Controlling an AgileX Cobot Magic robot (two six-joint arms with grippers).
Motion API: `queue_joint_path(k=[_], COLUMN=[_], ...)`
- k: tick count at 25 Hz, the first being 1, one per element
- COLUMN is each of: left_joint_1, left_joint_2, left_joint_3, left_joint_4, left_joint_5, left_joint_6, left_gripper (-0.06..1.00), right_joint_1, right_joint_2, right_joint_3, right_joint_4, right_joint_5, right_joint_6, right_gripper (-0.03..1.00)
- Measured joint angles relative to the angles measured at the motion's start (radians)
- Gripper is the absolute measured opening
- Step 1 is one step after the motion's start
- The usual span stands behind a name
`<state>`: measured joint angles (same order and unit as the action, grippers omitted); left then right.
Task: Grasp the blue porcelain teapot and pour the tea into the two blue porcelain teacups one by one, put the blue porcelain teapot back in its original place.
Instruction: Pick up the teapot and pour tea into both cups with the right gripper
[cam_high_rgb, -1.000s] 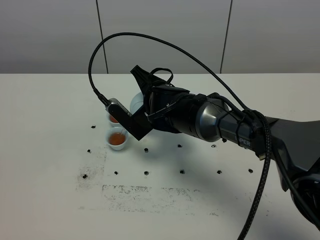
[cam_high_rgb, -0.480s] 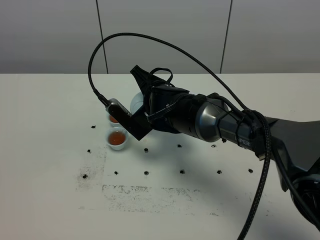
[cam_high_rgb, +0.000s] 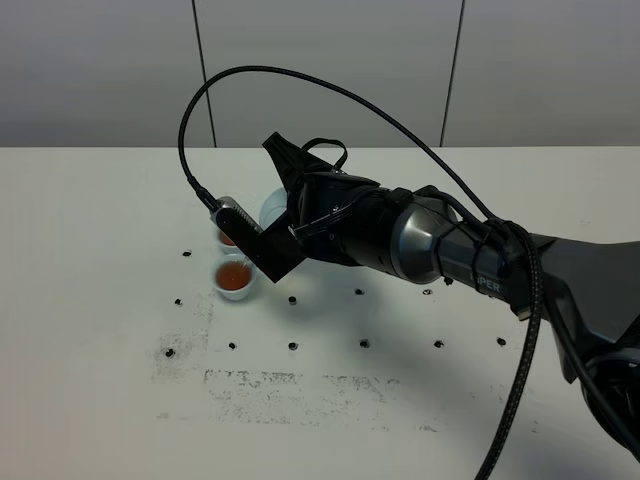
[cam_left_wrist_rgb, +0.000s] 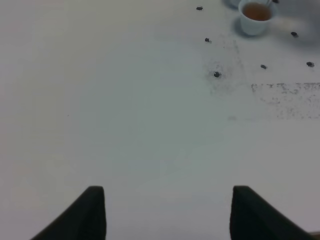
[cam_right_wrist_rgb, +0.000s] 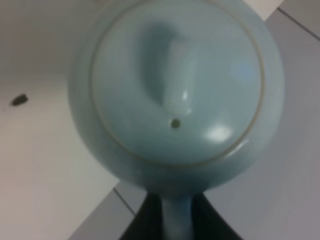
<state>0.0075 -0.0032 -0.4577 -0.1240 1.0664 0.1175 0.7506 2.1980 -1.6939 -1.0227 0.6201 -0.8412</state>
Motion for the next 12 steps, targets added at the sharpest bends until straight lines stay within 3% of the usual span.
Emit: queue_joint_path(k=[12], left_joint_1=[0.0], left_joint_2=[0.0], left_joint_3=[0.0], left_joint_4=[0.0], left_joint_5=[0.0], left_joint_6=[-0.001], left_gripper=[0.51], right_joint_1=[-0.062], right_joint_2=[-0.012], right_joint_3=[0.0], right_joint_4=[0.414], right_joint_5=[0.004], right_joint_6=[0.0], right_gripper=[0.04])
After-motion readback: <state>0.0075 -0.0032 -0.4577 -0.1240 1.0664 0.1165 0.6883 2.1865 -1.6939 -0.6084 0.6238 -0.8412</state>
